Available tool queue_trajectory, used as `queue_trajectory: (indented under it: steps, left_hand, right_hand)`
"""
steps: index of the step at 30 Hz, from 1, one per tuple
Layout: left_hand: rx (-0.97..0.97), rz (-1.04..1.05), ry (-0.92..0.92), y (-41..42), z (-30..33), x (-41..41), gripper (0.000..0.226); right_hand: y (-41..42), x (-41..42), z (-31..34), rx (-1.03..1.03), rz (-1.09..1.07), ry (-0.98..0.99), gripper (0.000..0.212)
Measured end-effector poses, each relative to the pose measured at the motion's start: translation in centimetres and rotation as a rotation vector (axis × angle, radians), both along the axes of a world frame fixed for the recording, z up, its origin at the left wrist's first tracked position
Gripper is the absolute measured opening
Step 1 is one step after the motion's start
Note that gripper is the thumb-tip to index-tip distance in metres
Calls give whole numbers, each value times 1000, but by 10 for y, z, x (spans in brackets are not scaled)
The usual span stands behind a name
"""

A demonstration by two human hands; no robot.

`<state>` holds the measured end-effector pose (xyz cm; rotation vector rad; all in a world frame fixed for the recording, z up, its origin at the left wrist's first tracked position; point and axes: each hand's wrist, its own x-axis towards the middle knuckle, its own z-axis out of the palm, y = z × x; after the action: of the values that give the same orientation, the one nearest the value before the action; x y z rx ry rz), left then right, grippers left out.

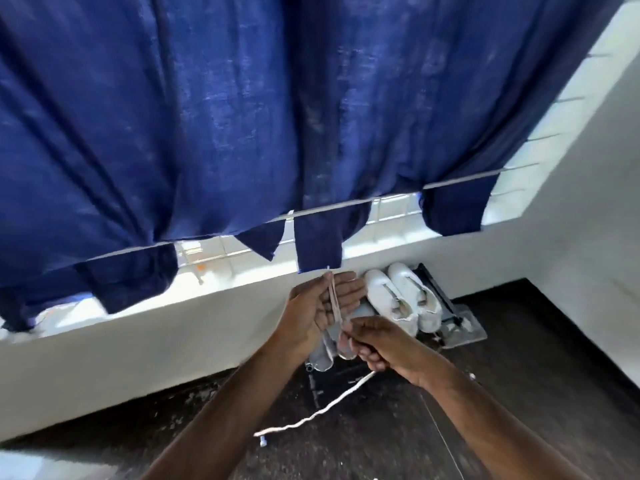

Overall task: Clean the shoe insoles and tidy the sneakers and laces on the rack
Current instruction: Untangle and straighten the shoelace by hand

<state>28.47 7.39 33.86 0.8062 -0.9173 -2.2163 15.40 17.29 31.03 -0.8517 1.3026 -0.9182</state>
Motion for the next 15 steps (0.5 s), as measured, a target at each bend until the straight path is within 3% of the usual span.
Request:
queue_trajectory:
  steps: [6, 10, 15]
  left_hand:
    - [-17, -443, -22, 27, 9, -66, 43]
    - [-67, -637, -87, 57, 8, -107, 39]
    - [-157, -708, -146, 95, -3, -161, 37]
  right_hand:
    - [40, -60, 5, 73, -430, -63, 30]
    - [64, -98, 27, -8, -648, -98, 32]
    - [123, -141, 59, -105, -725, 210, 33]
